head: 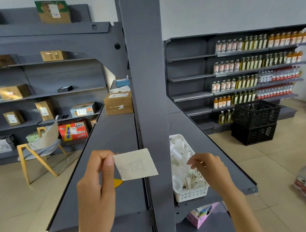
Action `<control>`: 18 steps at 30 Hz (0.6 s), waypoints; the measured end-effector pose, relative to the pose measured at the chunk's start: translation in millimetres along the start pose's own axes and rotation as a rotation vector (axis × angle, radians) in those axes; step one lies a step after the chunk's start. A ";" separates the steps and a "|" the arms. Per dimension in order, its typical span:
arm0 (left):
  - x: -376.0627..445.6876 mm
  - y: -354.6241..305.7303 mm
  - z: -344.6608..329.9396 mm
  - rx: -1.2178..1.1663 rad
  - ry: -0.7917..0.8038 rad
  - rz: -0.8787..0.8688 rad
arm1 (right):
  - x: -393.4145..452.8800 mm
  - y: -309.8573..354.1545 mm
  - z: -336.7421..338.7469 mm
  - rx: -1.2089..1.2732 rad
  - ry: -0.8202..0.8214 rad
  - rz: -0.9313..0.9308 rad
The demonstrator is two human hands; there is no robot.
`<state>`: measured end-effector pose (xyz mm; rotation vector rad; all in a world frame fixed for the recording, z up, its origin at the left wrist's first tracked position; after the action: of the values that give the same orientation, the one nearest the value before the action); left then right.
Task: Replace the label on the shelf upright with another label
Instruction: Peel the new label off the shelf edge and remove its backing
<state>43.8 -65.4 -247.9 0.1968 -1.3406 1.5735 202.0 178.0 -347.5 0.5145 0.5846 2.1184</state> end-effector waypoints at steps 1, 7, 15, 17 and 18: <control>0.2 1.1 -0.2 0.007 0.000 0.000 | 1.6 -1.5 -1.8 -0.022 0.011 -0.002; 0.9 3.0 -2.8 -0.004 0.006 -0.001 | 7.4 -4.9 -4.2 -0.212 0.047 0.029; 12.8 -7.0 -7.6 -0.071 0.031 -0.115 | -16.4 47.3 52.5 0.306 -0.259 0.327; 19.3 -13.1 -8.7 -0.167 0.038 -0.158 | -32.7 77.3 75.0 0.517 -0.251 0.431; 22.9 -17.1 -9.5 -0.259 0.045 -0.185 | -43.5 94.7 84.8 0.610 -0.204 0.506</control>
<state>50.3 -46.9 -225.1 0.1208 -1.4339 1.2319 212.8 111.3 -231.4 1.3178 1.0740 2.2853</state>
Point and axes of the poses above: each hand's wrist, its own x-axis towards the middle knuckle, its own z-axis out of the back of the hand, y = z × x, the point moved 3 cm from there along x, towards the middle knuckle, and after that the axes turned 9 degrees about y, right-handed, at the moved point
